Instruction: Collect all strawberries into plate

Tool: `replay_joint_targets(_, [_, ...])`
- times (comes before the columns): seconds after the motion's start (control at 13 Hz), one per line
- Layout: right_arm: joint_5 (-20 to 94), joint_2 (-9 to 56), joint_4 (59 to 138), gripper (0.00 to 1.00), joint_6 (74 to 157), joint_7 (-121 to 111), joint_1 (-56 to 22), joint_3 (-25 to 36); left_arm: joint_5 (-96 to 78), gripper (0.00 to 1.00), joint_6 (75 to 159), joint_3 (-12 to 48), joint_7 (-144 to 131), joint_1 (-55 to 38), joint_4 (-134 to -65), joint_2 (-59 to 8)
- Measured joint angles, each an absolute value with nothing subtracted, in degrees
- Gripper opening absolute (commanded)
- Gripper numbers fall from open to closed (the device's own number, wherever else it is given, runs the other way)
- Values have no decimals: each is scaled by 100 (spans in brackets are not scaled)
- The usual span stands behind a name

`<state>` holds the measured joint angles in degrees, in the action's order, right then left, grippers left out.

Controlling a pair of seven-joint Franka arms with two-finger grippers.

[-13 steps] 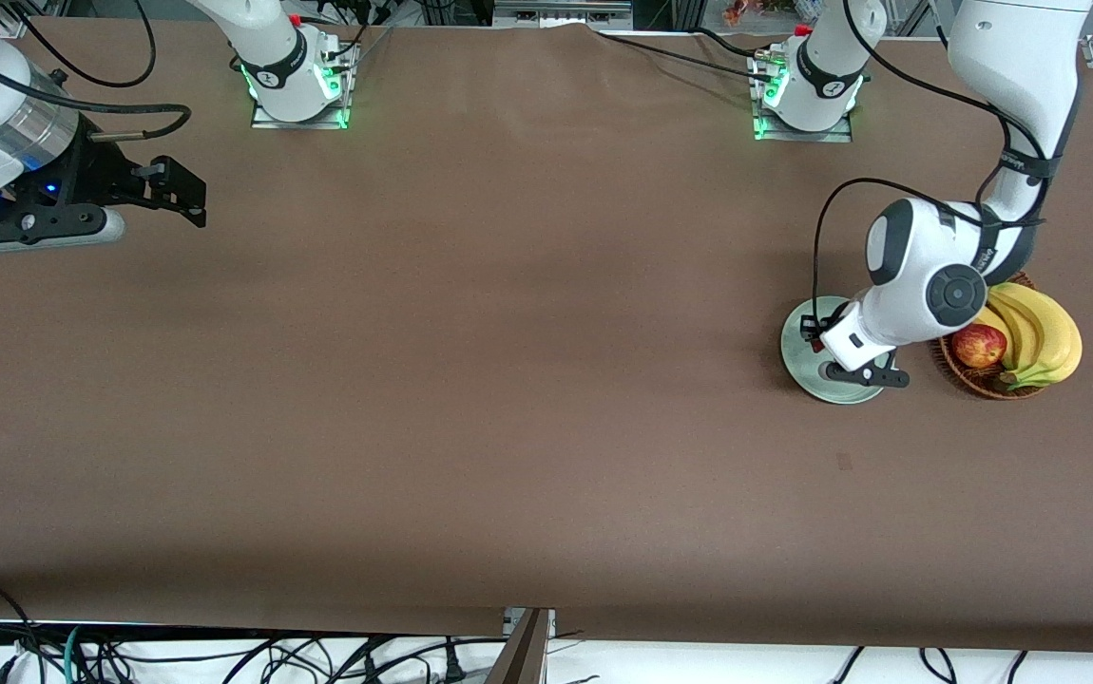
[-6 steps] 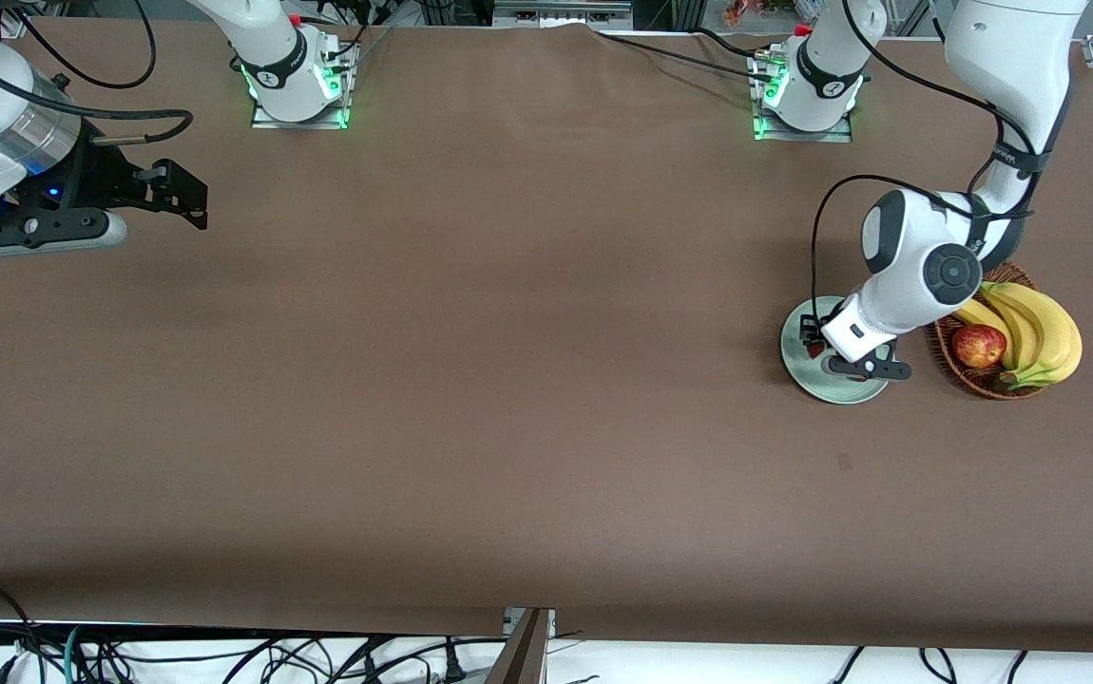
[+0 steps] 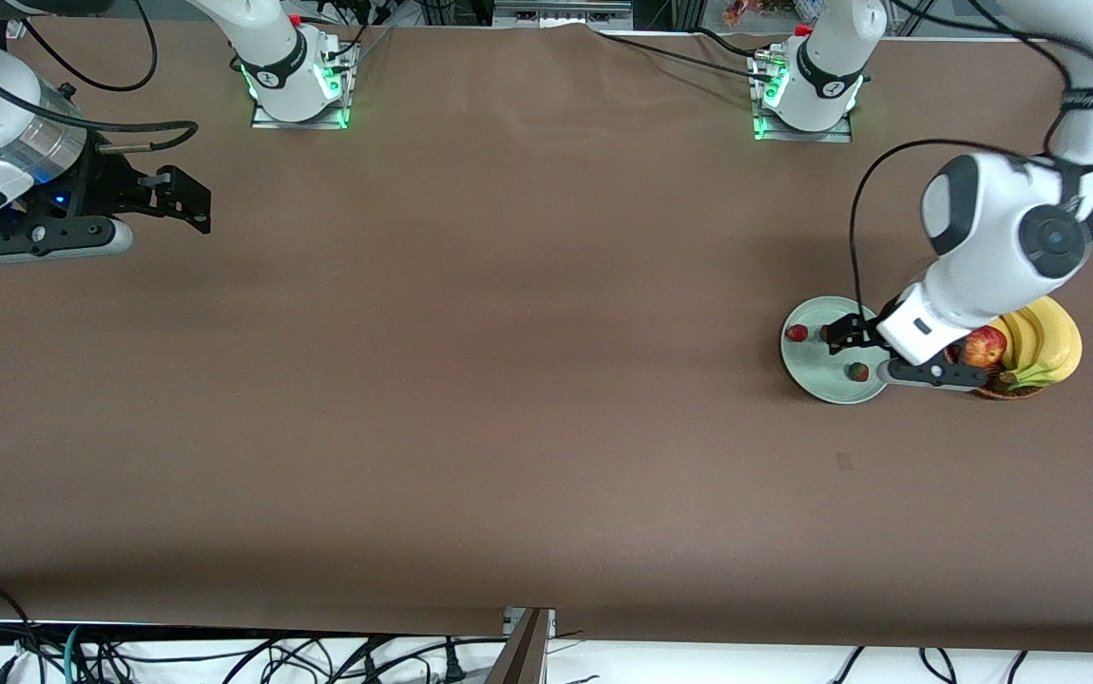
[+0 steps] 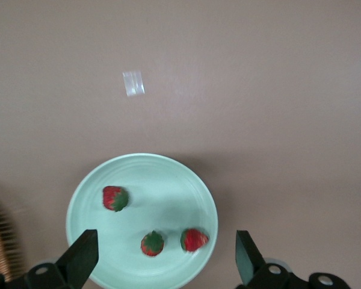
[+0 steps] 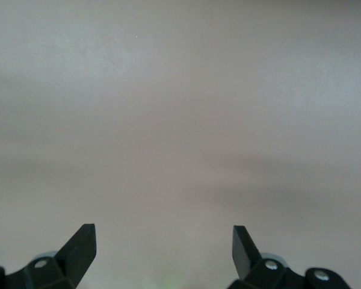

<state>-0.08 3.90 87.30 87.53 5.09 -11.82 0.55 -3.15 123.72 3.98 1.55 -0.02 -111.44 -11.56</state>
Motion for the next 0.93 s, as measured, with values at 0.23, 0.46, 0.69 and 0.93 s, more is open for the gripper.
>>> replay_joint_targets(0.23, [-8,391,8730,100,8854,508,-1180,55,-318,100,11057,397,154,-1,-10193,-760])
replay_joint_targets(0.46, [-8,404,8729,100,8968,507,-1179,55,-318,100,10254,395,151,-1,-9719,-315])
replay_joint_targets(0.69, [-8,425,8729,100,9039,506,-1177,55,-317,100,9354,280,99,4,-9549,-16])
replay_joint_targets(0.93, [-8,441,8729,100,9052,505,-1175,56,-318,100,8962,165,-557,12,-9452,12])
